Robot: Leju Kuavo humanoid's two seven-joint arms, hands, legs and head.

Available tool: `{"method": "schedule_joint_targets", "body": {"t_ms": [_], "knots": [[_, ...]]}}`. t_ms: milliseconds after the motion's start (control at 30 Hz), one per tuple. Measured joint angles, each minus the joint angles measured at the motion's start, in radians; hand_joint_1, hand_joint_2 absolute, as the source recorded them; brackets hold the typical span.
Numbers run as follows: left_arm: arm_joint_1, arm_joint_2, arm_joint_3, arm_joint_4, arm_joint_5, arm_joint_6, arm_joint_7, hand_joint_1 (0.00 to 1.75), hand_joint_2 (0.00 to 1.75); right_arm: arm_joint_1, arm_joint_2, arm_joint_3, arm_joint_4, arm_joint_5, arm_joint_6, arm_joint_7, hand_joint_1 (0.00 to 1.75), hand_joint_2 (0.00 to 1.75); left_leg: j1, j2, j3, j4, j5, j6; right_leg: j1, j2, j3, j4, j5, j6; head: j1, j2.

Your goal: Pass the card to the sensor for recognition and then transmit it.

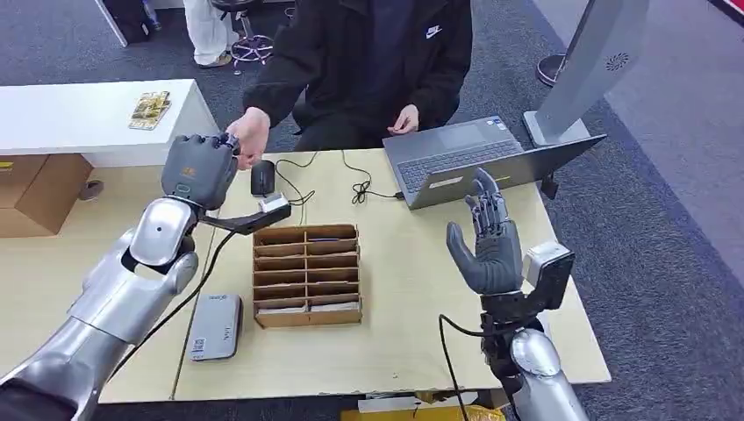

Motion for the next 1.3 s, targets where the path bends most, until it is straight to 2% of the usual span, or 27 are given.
{"method": "schedule_joint_targets", "body": {"t_ms": [467, 500, 900, 967, 1133, 1300], "knots": [[-0.030, -0.024, -0.016, 0.042, -0.006, 0.016, 0.006, 1.75, 1.75, -0.006, 0.000, 0.004, 0.000, -0.010, -0.008, 0.000, 0.00, 1.75, 0.000, 0.000, 0.000, 0.000, 0.000, 0.000, 0.000, 0.000, 0.000, 0.000, 0.000, 0.000, 0.000, 0.000], [-0.030, -0.024, -0.017, 0.045, -0.005, 0.018, 0.006, 0.00, 1.75, -0.006, 0.000, 0.004, 0.000, -0.010, -0.008, 0.000, 0.00, 1.75, 0.000, 0.000, 0.000, 0.000, 0.000, 0.000, 0.000, 0.000, 0.000, 0.000, 0.000, 0.000, 0.000, 0.000], [-0.032, -0.034, -0.022, 0.053, 0.019, 0.027, -0.002, 0.00, 1.75, -0.010, 0.000, 0.004, 0.000, -0.010, -0.014, 0.008, 0.00, 1.75, 0.000, 0.000, 0.000, 0.000, 0.000, 0.000, 0.000, 0.000, 0.000, 0.000, 0.000, 0.000, 0.000, 0.000], [-0.029, -0.034, -0.022, 0.053, 0.079, 0.052, -0.035, 0.00, 1.75, -0.010, 0.000, 0.004, 0.000, -0.010, -0.015, -0.008, 0.00, 1.75, 0.000, 0.000, 0.000, 0.000, 0.000, 0.000, 0.000, 0.000, 0.000, 0.000, 0.000, 0.000, 0.000, 0.000], [0.022, -0.035, -0.009, 0.007, 0.269, 0.066, -0.118, 0.00, 1.75, -0.014, -0.004, 0.003, -0.003, 0.003, -0.030, -0.013, 0.00, 1.75, 0.000, 0.000, 0.000, 0.000, 0.000, 0.000, 0.000, 0.000, 0.000, 0.000, 0.000, 0.000, 0.000, 0.000], [0.141, -0.034, 0.038, -0.106, 0.502, 0.114, -0.265, 0.00, 1.75, -0.024, -0.019, -0.003, -0.017, 0.032, -0.041, -0.026, 0.00, 1.75, 0.000, 0.001, 0.000, 0.000, 0.000, 0.000, 0.000, 0.001, 0.000, 0.000, 0.000, 0.000, 0.000, 0.000]]}}
